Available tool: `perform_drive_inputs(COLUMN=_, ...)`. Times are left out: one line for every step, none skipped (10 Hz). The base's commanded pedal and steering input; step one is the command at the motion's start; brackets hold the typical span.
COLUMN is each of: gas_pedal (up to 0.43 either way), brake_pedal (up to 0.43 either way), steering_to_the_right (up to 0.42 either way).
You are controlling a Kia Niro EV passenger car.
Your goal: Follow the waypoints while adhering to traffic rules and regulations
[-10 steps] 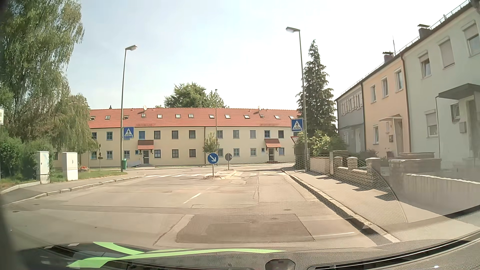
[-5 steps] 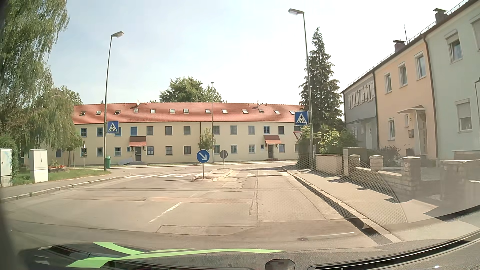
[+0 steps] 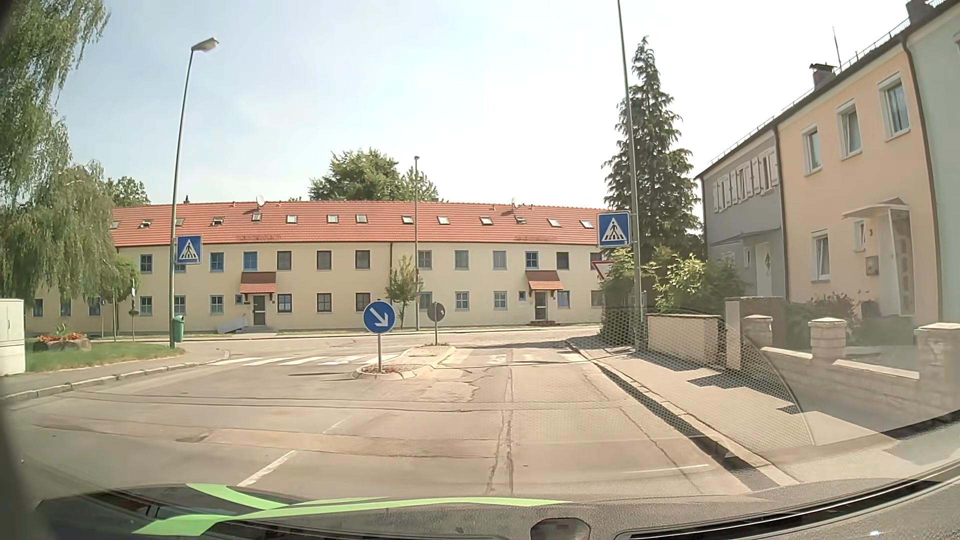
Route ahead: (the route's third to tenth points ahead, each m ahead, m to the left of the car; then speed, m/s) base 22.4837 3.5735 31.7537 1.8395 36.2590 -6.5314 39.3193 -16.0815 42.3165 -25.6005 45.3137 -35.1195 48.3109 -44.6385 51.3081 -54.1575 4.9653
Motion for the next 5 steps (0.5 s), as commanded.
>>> perform_drive_inputs(gas_pedal=0.000, brake_pedal=0.000, steering_to_the_right=0.004)
perform_drive_inputs(gas_pedal=0.000, brake_pedal=0.000, steering_to_the_right=0.004)
perform_drive_inputs(gas_pedal=0.000, brake_pedal=0.000, steering_to_the_right=0.005)
perform_drive_inputs(gas_pedal=0.000, brake_pedal=0.000, steering_to_the_right=0.004)
perform_drive_inputs(gas_pedal=0.000, brake_pedal=0.000, steering_to_the_right=0.003)
